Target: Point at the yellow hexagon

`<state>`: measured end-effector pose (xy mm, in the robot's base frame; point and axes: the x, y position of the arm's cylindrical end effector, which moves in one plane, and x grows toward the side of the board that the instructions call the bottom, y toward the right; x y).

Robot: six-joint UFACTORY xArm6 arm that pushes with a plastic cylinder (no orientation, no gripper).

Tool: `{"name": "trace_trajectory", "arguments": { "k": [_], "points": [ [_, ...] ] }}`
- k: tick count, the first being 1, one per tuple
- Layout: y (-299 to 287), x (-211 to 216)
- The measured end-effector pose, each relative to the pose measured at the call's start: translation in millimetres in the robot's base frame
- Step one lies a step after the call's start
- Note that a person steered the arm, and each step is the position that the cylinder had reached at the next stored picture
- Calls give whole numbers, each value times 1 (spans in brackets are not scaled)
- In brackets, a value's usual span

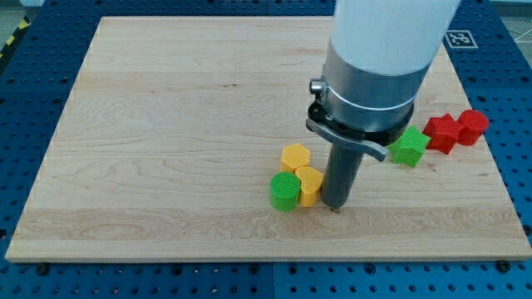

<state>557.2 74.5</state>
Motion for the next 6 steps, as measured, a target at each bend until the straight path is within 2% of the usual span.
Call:
{"name": "trace_trajectory", "arguments": {
  "k": [1, 2, 3, 4, 6],
  "points": [
    [19, 4],
    [46, -17],
    [46, -69],
    [26, -96],
    [-32, -87]
  ]
}}
